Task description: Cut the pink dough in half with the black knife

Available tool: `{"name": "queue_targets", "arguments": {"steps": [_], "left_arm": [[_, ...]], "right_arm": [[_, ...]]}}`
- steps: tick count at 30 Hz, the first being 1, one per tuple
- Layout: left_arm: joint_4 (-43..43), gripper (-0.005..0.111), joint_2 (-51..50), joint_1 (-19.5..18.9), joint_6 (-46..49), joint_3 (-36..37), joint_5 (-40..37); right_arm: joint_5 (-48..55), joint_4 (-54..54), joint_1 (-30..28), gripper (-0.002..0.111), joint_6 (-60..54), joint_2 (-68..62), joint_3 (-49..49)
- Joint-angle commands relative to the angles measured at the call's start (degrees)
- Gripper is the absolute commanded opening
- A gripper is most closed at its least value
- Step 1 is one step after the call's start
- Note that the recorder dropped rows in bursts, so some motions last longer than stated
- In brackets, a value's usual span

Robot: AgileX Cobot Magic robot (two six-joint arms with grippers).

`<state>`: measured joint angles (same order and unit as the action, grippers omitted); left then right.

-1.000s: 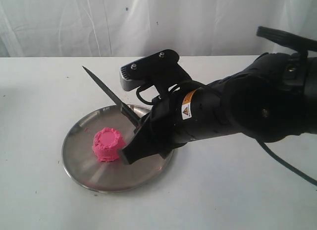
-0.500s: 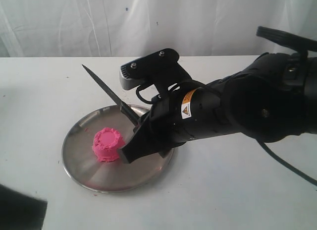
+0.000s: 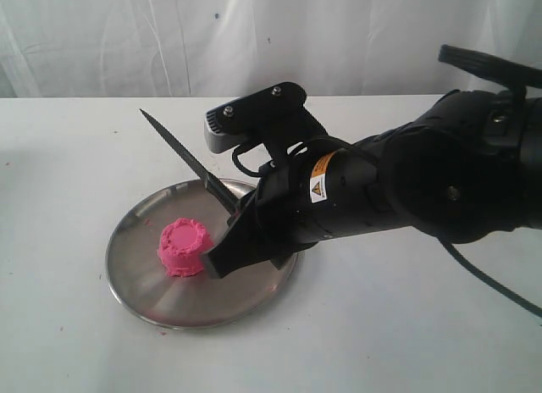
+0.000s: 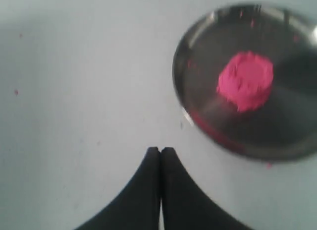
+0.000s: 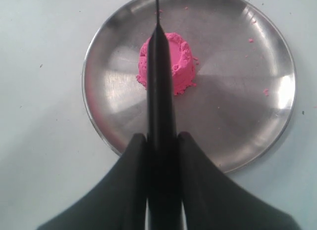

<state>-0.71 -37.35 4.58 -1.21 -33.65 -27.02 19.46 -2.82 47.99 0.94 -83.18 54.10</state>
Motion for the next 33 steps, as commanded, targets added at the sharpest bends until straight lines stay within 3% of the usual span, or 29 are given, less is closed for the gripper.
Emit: {"name": "queue_targets", "arguments": {"steps": [1,5,12,15,19,26,33], "left_arm": [[-8.43,0.000,0.24,0.17,3.70,-0.05,8.07],[-22.00,0.000,-0.43,0.17,20.32,-0.05,6.09],[-63.26,0.000,-5.51,0.17,63.29,-0.05,2.00],[-75.21,0.000,-8.28,0.17,72.94,-0.05,2.43],[-84.68,0.004,-12.27,0.17,83.04,-0.05,2.02],[-93.98,0.036,-18.21,0.17,95.89,-0.13,2.74],[-99.23,0.036,-20.73,0.17,107.89,-2.61,2.07]], "right_arm": [[-0.79,-0.15,-0.02,0.000,0.33,0.51,-0.29],[-0.58,-0.15,-0.02,0.000,0.33,0.51,-0.29],[0.23,-0.04,-0.02,0.000,-0.94,0.51,-0.29],[0.82,-0.04,-0.02,0.000,-2.14,0.51,-0.29],[2.27,-0.04,-0.02,0.000,-5.07,0.51,0.33],[11.31,-0.04,-0.02,0.000,-7.07,-2.08,5.84],[16.32,-3.32,-0.02,0.000,-10.54,-3.04,10.72]]}}
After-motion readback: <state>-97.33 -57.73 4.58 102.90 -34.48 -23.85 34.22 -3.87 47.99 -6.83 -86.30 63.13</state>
